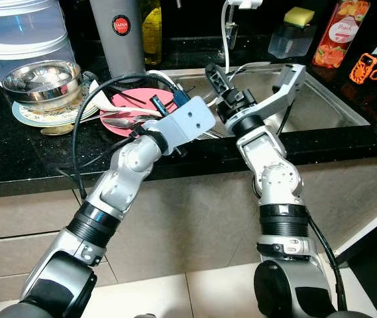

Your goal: Kitchen organization

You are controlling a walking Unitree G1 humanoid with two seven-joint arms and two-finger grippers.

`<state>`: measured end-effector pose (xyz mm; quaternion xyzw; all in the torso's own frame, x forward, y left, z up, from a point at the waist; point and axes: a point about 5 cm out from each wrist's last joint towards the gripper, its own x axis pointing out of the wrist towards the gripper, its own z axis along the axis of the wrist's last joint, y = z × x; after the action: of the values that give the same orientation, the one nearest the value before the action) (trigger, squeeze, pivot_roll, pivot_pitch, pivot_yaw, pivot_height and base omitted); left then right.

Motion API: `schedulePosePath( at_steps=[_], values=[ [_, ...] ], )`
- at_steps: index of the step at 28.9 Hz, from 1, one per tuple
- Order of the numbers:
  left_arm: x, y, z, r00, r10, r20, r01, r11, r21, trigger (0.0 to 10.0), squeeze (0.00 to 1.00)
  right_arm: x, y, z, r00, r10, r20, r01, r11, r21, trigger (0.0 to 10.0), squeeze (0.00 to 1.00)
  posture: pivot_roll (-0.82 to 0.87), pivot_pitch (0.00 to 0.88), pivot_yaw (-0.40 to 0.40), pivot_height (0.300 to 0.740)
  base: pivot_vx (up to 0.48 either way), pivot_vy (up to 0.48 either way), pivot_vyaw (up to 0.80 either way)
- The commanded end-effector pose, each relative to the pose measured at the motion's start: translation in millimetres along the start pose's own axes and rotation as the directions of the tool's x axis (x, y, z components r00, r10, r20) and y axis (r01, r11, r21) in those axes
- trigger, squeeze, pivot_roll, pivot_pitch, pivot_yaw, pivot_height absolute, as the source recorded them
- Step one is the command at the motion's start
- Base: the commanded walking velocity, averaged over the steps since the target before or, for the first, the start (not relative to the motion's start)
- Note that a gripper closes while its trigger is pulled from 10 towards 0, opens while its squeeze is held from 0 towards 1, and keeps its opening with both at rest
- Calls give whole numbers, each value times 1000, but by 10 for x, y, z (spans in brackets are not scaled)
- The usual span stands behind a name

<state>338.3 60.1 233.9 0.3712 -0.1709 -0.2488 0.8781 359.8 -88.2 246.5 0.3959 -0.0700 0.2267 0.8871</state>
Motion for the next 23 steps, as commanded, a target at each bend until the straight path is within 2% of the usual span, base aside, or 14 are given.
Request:
schedulePosePath(
  at_steps=[1, 7, 9, 10, 11, 12, 23],
  values=[
    [31, 0, 64, 1000, 11, 26, -12, 1000, 27, 10000, 0, -15, -67, -97, 998, -48, -43, 47, 999, -16, 10000, 0, 151, 0, 14, 740, 0, 0, 0],
    [15, -39, 22, 1000, -8, 12, 8, 999, 43, 10000, 0, -28, -98, -103, 997, -62, -48, 60, 998, -27, 10000, 0, 147, 0, 16, 740, 0, 0, 0],
    [11, -52, 16, 1000, -10, 11, 10, 999, 45, 10000, 0, -26, -116, -104, 996, -70, -51, 69, 997, -31, 7686, 0, 148, 0, 14, 740, 0, 0, 0],
    [11, -52, 16, 1000, -10, 11, 10, 999, 45, 10000, 0, -26, -116, -104, 996, -70, -51, 69, 997, -31, 7686, 0, 148, 0, 14, 740, 0, 0, 0],
    [9, -66, 21, 1000, -14, 13, 13, 999, 42, 10000, 0, -25, -131, -107, 996, -77, -55, 75, 997, -35, 4863, 0, 148, 0, 11, 740, 0, 0, 0],
    [8, -75, 21, 1000, -15, 14, 14, 999, 42, 10000, 0, -23, -135, -108, 995, -79, -55, 77, 996, -38, 0, 0, 147, 0, 9, 740, 0, 0, 0],
    [-9, -107, -82, 1000, -12, -27, 13, 999, 52, 10000, 0, -18, -117, -77, 997, -60, -46, 59, 998, -30, 0, 0, 142, 0, 0, 740, 0, 0, 0]
  ],
)
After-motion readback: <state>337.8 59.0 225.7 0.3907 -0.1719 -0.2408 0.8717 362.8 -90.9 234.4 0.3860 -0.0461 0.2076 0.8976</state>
